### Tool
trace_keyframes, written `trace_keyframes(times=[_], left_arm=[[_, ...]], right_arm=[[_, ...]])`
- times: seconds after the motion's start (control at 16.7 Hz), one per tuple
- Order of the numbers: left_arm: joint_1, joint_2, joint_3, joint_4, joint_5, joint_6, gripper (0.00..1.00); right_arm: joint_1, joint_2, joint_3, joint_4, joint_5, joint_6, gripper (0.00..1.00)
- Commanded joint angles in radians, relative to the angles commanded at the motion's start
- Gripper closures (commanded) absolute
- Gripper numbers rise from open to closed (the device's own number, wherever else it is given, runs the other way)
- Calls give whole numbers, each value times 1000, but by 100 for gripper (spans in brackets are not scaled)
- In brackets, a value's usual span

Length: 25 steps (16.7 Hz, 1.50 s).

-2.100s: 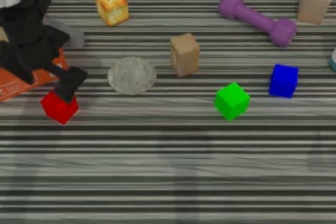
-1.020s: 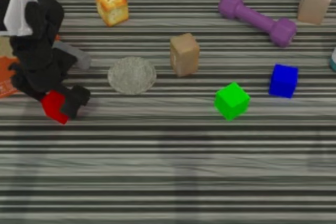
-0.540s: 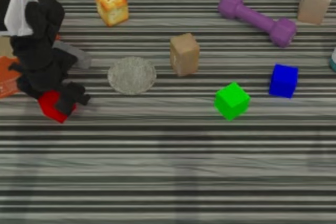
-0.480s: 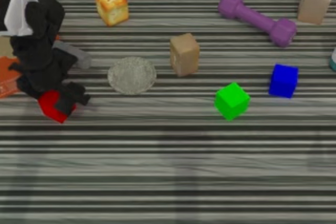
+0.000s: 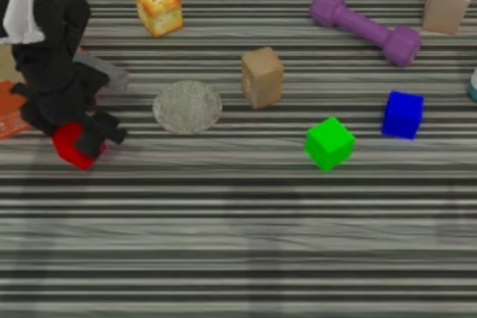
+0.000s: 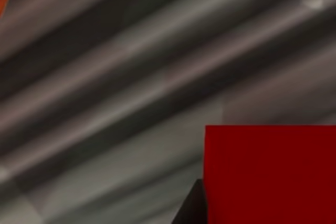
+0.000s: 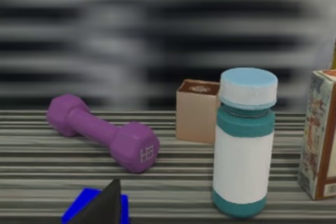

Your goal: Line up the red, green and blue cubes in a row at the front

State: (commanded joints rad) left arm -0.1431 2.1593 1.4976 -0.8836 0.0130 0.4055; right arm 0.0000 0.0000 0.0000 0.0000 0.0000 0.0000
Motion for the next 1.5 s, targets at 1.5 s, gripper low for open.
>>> trace_keyframes(times=[1.5], left_arm=[[-393, -212, -36, -209, -19, -838, 100]], right_arm=[[0, 0, 0, 0, 0, 0, 0]])
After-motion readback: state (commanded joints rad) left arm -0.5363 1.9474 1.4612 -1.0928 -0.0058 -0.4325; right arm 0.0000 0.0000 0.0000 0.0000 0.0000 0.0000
